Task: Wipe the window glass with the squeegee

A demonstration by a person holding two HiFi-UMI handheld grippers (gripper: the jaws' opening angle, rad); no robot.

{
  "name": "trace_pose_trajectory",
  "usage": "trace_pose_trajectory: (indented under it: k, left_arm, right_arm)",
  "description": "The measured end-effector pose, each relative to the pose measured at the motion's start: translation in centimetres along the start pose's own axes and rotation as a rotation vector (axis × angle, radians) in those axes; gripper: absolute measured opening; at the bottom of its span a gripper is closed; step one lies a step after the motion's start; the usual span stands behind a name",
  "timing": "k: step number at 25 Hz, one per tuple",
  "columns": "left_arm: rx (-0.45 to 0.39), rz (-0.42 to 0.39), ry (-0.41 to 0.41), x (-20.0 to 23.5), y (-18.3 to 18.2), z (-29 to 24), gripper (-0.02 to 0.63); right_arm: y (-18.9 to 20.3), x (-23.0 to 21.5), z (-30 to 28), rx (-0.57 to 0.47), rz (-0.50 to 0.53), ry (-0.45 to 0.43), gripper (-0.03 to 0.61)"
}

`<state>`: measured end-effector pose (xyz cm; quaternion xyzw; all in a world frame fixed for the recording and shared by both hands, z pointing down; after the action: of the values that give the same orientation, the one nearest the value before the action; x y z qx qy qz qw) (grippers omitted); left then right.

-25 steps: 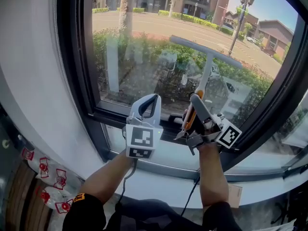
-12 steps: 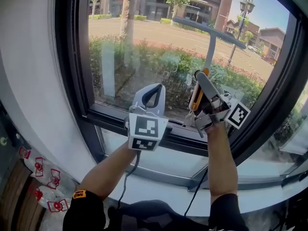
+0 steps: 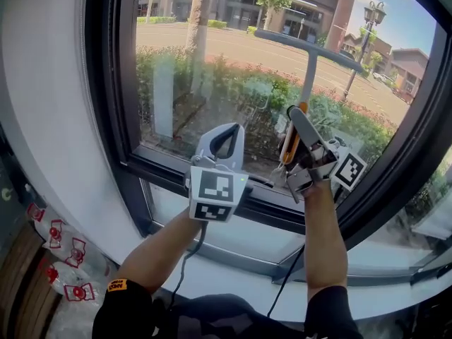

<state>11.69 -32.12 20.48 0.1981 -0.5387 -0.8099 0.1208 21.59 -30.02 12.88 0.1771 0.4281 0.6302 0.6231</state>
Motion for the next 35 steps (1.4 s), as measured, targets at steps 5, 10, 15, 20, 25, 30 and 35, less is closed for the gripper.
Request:
trace_pose_trajectory:
  k: [5, 10, 15, 20, 25, 30, 35]
  left_arm:
    - [0.025, 0.022, -0.006, -0.3, 1.5, 0.2, 0.018]
    - [0.055, 0.056, -0.006, -0.4, 3.9, 1.0, 0.018]
    - [0.096, 0.075, 0.001, -0.6, 7.1, 2.1, 0.018]
    - [0.127, 0.081, 0.002, -0.6, 9.2, 2.7, 0.018]
    - [0.152, 0.091, -0.003, -0.6, 10.8, 3.0, 0.018]
    - [0.165, 0.097, 0.0, -1.1, 11.7, 3.2, 0.018]
    - [0.168, 0.094, 0.0, -1.1, 11.7, 3.2, 0.018]
  right_arm:
    - [2.8, -0.7, 2.3, -0.009, -0.055, 0.014, 0.048]
    - [6.6, -1.5, 5.0, -0.015, -0.116, 0.048, 0.048]
    - [10.9, -2.7, 8.2, -0.013, -0.159, 0.113, 0.049]
    - [12.7, -3.1, 10.1, -0.013, -0.19, 0.144, 0.049]
    - [14.5, -3.4, 11.9, -0.024, -0.236, 0.171, 0.049]
    - [15.7, -3.6, 13.1, -0.023, -0.261, 0.194, 0.049]
    - [16.6, -3.7, 13.9, -0.01, -0.265, 0.216, 0.048]
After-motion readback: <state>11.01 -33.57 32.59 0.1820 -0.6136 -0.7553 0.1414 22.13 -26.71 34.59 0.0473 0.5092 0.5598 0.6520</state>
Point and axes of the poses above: the fingertips, and each gripper's own axes: z backward along the fingers, x to its left, y out of its underside, the point moved 1 cm from there along z, backward along the fingers
